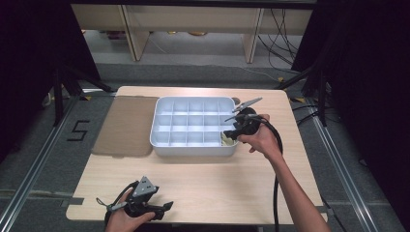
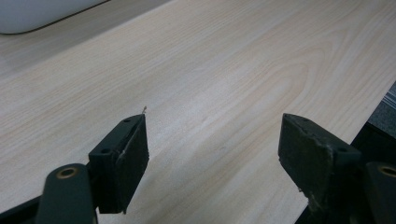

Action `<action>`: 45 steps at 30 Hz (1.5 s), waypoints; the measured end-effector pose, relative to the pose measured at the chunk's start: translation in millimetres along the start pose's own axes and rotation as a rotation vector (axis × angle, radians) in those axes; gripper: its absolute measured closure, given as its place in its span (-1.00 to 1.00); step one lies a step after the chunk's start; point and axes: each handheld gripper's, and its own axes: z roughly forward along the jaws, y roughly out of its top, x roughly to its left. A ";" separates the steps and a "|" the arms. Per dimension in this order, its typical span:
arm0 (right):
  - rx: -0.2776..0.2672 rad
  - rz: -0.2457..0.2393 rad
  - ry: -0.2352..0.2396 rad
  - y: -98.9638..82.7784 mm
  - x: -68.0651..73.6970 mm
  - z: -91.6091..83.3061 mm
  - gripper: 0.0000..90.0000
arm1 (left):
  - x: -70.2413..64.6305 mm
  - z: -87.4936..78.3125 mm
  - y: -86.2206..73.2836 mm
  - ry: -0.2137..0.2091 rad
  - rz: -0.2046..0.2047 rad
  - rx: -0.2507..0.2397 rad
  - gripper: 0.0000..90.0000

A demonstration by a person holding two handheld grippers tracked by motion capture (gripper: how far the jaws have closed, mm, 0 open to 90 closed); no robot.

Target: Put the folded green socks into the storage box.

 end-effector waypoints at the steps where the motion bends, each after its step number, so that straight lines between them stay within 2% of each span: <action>1: -0.010 -0.010 0.005 -0.6 -0.6 -0.6 0.02 | 0.1 0.1 0.0 0.001 0.000 0.000 -0.47; 3: -0.020 -0.020 0.006 -1.9 -1.0 -0.6 0.00 | 0.0 0.0 0.1 0.002 -0.005 -0.002 -0.48; 6: -0.028 -0.005 0.008 -3.8 0.2 -1.5 -0.02 | 0.1 -0.3 0.2 0.002 -0.006 -0.004 -0.49; 7: -0.048 0.007 0.003 -5.0 1.4 0.0 -0.03 | 0.2 -0.2 0.3 0.004 -0.008 -0.008 -0.49; 8: -0.032 0.001 0.008 -5.2 1.6 -2.6 -0.03 | 0.3 -0.4 0.4 0.004 -0.007 -0.008 -0.49; 9: -0.038 -0.008 0.009 -6.2 1.8 -3.1 -0.03 | -0.1 -0.4 0.4 0.003 -0.012 -0.008 -0.49; 11: -0.060 0.005 0.021 -8.0 4.9 -3.6 -0.03 | -0.3 -0.3 0.4 0.005 -0.011 -0.010 -0.49; 13: -0.058 -0.014 0.028 -9.7 6.0 -5.1 -0.04 | -0.6 -0.1 0.4 0.008 -0.015 -0.014 -0.49; 14: -0.065 -0.005 0.029 -10.6 7.8 -5.3 -0.04 | 0.2 -0.7 0.5 0.000 -0.002 -0.006 -0.49; 15: -0.061 -0.015 0.028 -11.3 8.2 -6.4 -0.04 | -0.5 -0.6 0.6 0.005 -0.009 -0.008 -0.49; 16: -0.075 0.000 0.036 -12.7 10.6 -5.8 -0.04 | -0.2 -0.7 0.7 0.004 -0.004 -0.007 -0.49; 17: -0.063 -0.011 0.037 -13.1 10.6 -7.4 -0.04 | -0.2 -0.8 0.7 0.004 -0.005 -0.009 -0.49; 18: -0.082 0.002 0.045 -15.1 13.4 -6.8 -0.04 | -0.3 -0.8 0.7 0.002 -0.005 -0.009 -0.49; 19: -0.076 -0.015 0.046 -16.3 12.6 -8.1 -0.05 | -1.0 -0.1 0.5 0.000 -0.015 -0.020 -0.50; 20: -0.076 -0.009 0.055 -17.3 13.8 -8.4 -0.05 | -1.2 0.0 0.5 -0.002 -0.017 -0.021 -0.51; 22: -0.102 -0.023 0.058 -21.4 15.3 -6.5 -0.06 | -1.4 0.0 0.7 -0.003 -0.016 -0.022 -0.52; 23: -0.091 -0.036 0.062 -22.3 14.6 -7.5 -0.07 | -1.7 -0.2 0.5 -0.005 -0.020 -0.014 -0.53; 24: -0.101 -0.024 0.061 -24.8 16.8 -7.5 -0.08 | -2.0 0.0 0.5 -0.005 -0.021 -0.016 -0.53; 25: -0.103 -0.038 0.065 -25.8 16.2 -7.4 -0.09 | -1.0 -0.8 1.0 -0.003 0.002 -0.013 -0.53; 26: -0.119 -0.037 0.055 -27.5 17.2 -7.3 -0.10 | -1.1 -0.7 1.1 -0.002 0.000 -0.015 -0.53; 28: -0.108 -0.016 0.075 -30.7 20.5 -8.5 -0.12 | -1.1 -0.7 1.0 -0.004 -0.001 -0.015 -0.54; 29: -0.117 -0.002 0.065 -32.2 22.0 -8.1 -0.13 | -1.0 -0.6 1.0 -0.003 -0.001 -0.015 -0.54; 30: -0.114 -0.015 0.070 -33.1 22.0 -8.8 -0.14 | -1.1 -0.6 1.0 -0.003 -0.001 -0.016 -0.55; 32: -0.121 -0.002 0.074 -34.7 24.6 -9.0 -0.17 | -1.2 -0.6 1.0 -0.003 -0.001 -0.017 -0.57; 33: -0.131 -0.022 0.083 -35.9 25.1 -8.7 -0.18 | -1.3 -0.7 1.1 -0.003 0.001 -0.017 -0.58; 34: -0.128 -0.001 0.070 -36.9 26.5 -9.2 -0.18 | -1.3 -0.8 1.1 -0.001 0.004 -0.016 -0.58; 35: -0.116 -0.003 0.090 -37.5 27.6 -10.6 -0.19 | -1.3 -0.8 1.1 0.000 0.006 -0.016 -0.58; 36: -0.123 -0.003 0.082 -38.8 27.5 -10.5 -0.19 | -1.5 -0.8 1.1 0.001 0.003 -0.018 -0.59; 37: -0.153 -0.015 0.083 -40.0 27.6 -8.1 -0.21 | -1.6 -0.4 1.0 0.001 -0.001 -0.022 -0.60; 38: -0.121 0.010 0.084 -40.6 28.9 -11.6 -0.23 | -1.2 -0.8 1.1 -0.002 0.007 -0.019 -0.61; 40: -0.139 0.016 0.096 -43.0 30.1 -11.4 -0.23 | -2.0 -0.5 1.2 -0.002 -0.003 -0.031 -0.62; 41: -0.153 0.003 0.096 -44.3 29.7 -10.7 -0.24 | -1.8 -0.6 1.3 0.000 -0.003 -0.031 -0.62; 42: -0.150 0.015 0.088 -45.4 30.8 -11.9 -0.24 | -1.7 -0.7 1.3 0.000 -0.003 -0.032 -0.63; 43: -0.153 0.017 0.093 -46.9 32.5 -11.6 -0.24 | -0.5 -1.2 1.3 -0.003 0.009 -0.024 -0.63; 44: -0.150 0.011 0.104 -47.7 32.4 -12.4 -0.24 | -0.8 -1.1 1.2 0.000 0.001 -0.024 -0.63; 45: -0.169 0.013 0.105 -49.1 32.7 -10.9 -0.24 | -0.8 -0.9 1.1 0.000 0.001 -0.025 -0.63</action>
